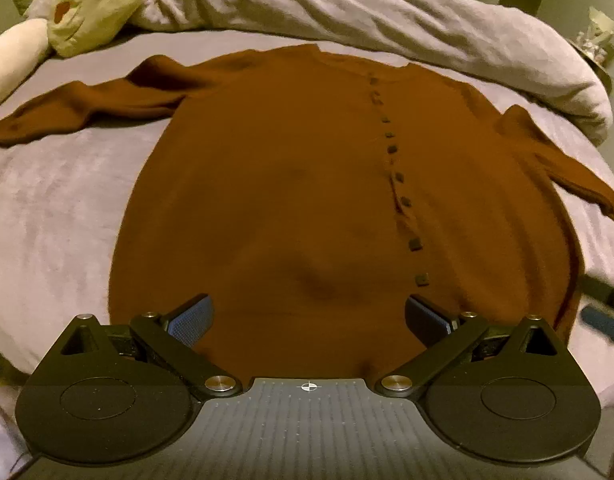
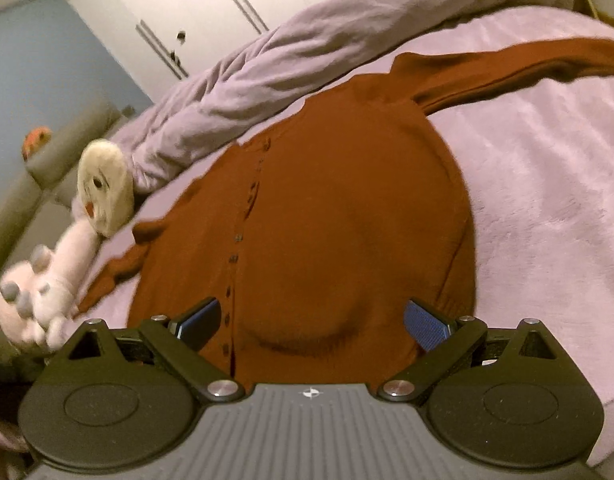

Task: Fold small clothes
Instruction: 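Grasp the cardigan sleeve cuff with the right gripper and lift it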

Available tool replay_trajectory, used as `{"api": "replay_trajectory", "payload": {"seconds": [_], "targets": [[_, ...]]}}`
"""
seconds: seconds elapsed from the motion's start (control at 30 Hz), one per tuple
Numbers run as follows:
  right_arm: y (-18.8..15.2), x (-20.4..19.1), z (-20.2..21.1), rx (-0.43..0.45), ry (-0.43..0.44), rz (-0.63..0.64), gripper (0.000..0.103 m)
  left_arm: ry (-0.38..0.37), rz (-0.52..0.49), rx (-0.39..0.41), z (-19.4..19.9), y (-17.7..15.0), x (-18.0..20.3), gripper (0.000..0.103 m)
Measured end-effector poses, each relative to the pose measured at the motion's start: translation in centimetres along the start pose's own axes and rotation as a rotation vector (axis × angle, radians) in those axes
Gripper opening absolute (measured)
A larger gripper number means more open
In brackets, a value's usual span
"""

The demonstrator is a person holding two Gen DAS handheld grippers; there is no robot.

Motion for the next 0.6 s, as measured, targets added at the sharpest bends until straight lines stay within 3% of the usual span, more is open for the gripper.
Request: {"api": "replay_trajectory", "payload": {"seconds": [0.07, 0.2, 0.37, 0.53, 0.6], "targets": [[1.7, 2.1, 0.6, 0.049, 0.006, -0.061, 0.092, 0.015, -0.002, -0.005, -0.2, 0.1, -0.2, 0.103], [7.4, 9.0, 3.2, 0.229, -0.081, -0.186, 0.075, 0.039, 0.000, -0.009, -0.5, 0.5, -0.4, 0.103], [14.3, 21.8, 6.2, 0.436, -0.228, -0.483, 0.034, 0.078, 0.008, -0.024, -1.2, 1.0, -0.2, 0.103], [16.8, 29.9, 6.8, 0.505, -0.285, -0.730, 0.033, 0.105, -0.006, -0.035, -2.0, 1.7, 0.6, 0.103], [17.0, 31.7, 5.9, 0.505, -0.250, -0.801, 0.033, 0.110, -0.013, -0.041, -2.4, 2.0, 1.0, 0.103]]}}
Point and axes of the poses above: each gripper's, at about its wrist camera, not at the fingertips, and z roughly against the way its jaws point, x to its right, y to its top, the point moved 3 cm from there along -z, roughly the way its jaws point, and after that the axes turned 1 degree about -z, right-handed, at the moved point
